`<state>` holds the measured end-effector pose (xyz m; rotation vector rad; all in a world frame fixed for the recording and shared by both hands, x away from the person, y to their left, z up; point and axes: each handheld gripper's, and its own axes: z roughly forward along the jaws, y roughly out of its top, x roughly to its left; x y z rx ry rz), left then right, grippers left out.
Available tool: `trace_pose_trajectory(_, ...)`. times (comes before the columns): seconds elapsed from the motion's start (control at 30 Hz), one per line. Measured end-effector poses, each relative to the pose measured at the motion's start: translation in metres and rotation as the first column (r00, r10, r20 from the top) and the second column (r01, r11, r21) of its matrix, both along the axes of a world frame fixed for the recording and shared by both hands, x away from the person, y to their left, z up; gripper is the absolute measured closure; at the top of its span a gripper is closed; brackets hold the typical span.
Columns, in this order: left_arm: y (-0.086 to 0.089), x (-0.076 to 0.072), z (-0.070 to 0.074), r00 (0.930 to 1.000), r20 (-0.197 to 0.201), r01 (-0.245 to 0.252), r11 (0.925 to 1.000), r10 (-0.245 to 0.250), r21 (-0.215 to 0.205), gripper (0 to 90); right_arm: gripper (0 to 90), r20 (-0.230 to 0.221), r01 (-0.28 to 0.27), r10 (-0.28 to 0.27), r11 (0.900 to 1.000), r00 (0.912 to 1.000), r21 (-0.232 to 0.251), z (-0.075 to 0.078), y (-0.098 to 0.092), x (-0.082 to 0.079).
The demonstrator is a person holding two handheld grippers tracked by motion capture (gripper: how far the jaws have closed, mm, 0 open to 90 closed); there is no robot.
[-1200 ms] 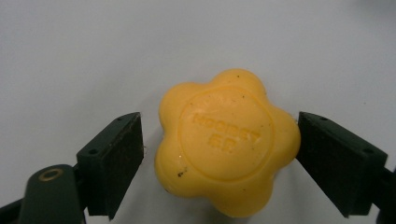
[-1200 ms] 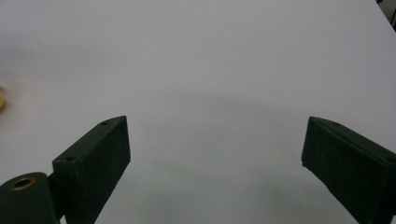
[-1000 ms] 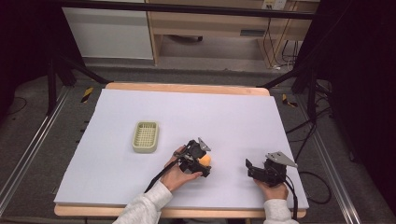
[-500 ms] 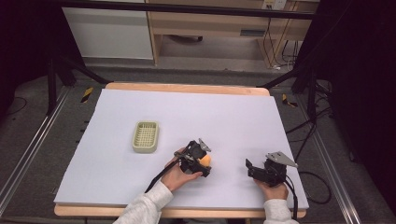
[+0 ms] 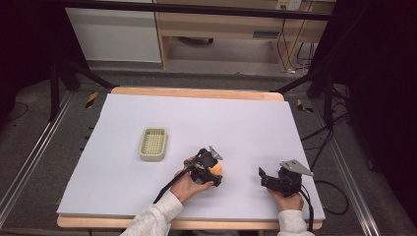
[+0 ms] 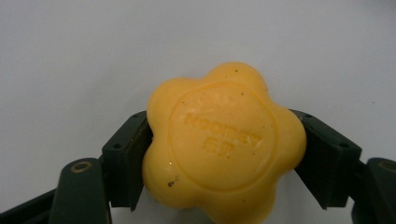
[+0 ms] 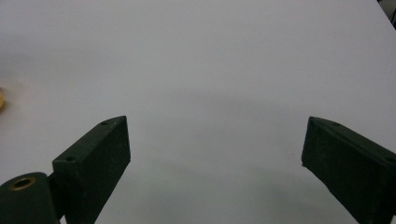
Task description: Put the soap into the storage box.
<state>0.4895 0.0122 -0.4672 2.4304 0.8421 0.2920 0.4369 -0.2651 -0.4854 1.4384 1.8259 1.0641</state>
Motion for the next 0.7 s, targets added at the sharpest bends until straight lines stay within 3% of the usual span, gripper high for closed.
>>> trace_pose_trajectory(0.47,0.0013,-0.0038,0.0005,1.0000,0.005,0.003,1.0000,-0.003,-0.006,26.5,8.4,0.002,0.000,0.000,1.000,1.0000,0.000,0.0000,-0.0001,-0.0001)
trace_pose_trajectory(0.7,0.0065,-0.0067,0.0083,0.9998,0.017,0.010,0.9999,-0.010,-0.011,26.5,8.4,0.002,-0.001,0.001,1.000,1.0000,0.000,-0.0001,-0.0004,0.0000)
